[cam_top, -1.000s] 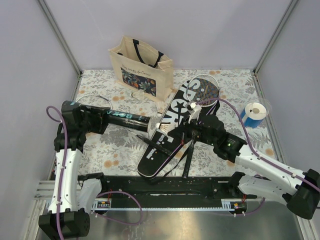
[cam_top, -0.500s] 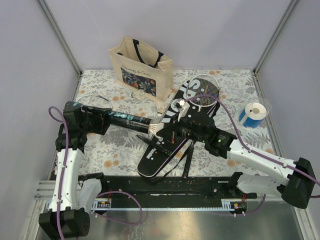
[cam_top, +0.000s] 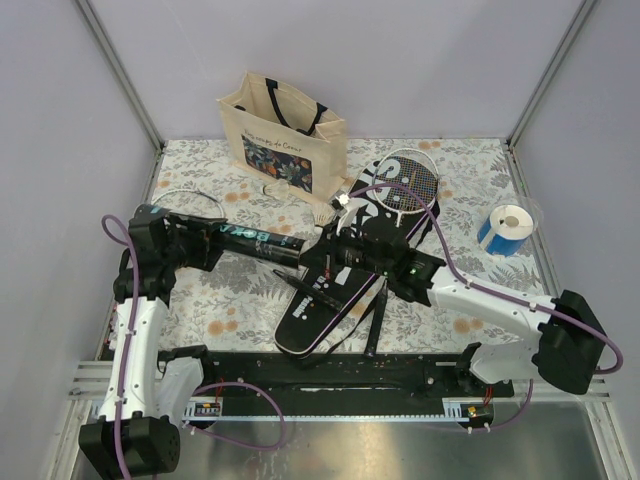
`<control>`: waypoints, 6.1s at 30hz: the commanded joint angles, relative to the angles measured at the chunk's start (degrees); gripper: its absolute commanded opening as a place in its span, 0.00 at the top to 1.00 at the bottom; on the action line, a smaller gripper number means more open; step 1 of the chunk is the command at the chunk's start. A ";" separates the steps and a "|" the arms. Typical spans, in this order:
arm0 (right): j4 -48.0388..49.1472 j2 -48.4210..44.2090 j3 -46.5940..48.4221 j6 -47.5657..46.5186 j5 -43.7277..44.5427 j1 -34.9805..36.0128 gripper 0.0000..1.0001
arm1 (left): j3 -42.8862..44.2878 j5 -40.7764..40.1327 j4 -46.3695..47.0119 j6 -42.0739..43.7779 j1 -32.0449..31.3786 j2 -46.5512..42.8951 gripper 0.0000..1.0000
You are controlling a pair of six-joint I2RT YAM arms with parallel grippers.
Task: Pack up the badminton gear
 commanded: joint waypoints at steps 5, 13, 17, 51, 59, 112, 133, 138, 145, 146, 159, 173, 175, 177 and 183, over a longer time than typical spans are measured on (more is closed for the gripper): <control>17.74 4.68 1.94 2.08 -2.32 1.04 1.00 | -1.50 4.20 4.99 -2.35 -0.24 -2.90 0.76; 23.91 7.23 0.70 3.84 -3.38 1.04 0.90 | -2.12 4.02 5.34 -2.18 -0.15 -2.55 0.77; 24.26 7.50 -0.35 5.16 -2.68 1.04 0.80 | -2.20 3.67 5.43 -2.44 -0.15 -2.82 0.77; -25.38 20.74 28.45 -26.81 0.66 -18.21 0.40 | -8.97 -7.42 0.77 1.87 -0.06 -12.22 0.78; -32.17 37.45 43.40 -35.43 3.39 -18.82 0.24 | -10.03 -1.34 -1.42 0.72 0.03 -15.12 0.78; -31.21 45.21 47.55 -33.25 -6.80 -18.82 0.77 | -7.65 -3.01 -3.10 -1.38 0.03 -15.03 0.79; 7.19 -1.54 3.36 -15.49 -3.39 -17.95 1.00 | -5.98 -2.84 -1.61 -16.49 0.20 -5.99 0.80; 14.66 -10.16 -5.52 -15.76 1.54 -13.91 1.00 | -6.78 -0.64 0.24 -22.82 0.12 -4.84 0.80; 17.66 -13.42 -7.21 -14.88 4.09 -6.97 1.00 | -6.25 -3.18 -1.08 -24.85 0.20 -6.68 0.80; 18.27 -13.51 -7.12 -14.96 4.27 -6.00 1.00 | -6.25 -3.54 -1.34 -24.85 0.12 -6.94 0.80; 19.42 -5.87 -3.87 -14.53 6.55 0.68 1.00 | -6.34 -2.13 -1.34 -25.20 0.03 -8.09 0.81; 28.91 4.86 -1.23 -6.27 4.62 3.50 1.00 | -6.60 1.56 0.24 -25.29 0.11 -8.79 0.81; 31.28 6.00 -2.02 -4.69 3.92 3.50 1.00 | -7.04 2.35 0.85 -25.99 0.11 -9.49 0.81; 32.86 6.62 -2.64 -3.19 3.66 3.50 1.00 | -7.65 3.05 1.38 -26.78 0.20 -10.11 0.82; 36.30 5.13 -6.33 -1.87 5.23 3.41 1.00 | -8.18 3.32 1.73 -26.96 0.03 -10.90 0.82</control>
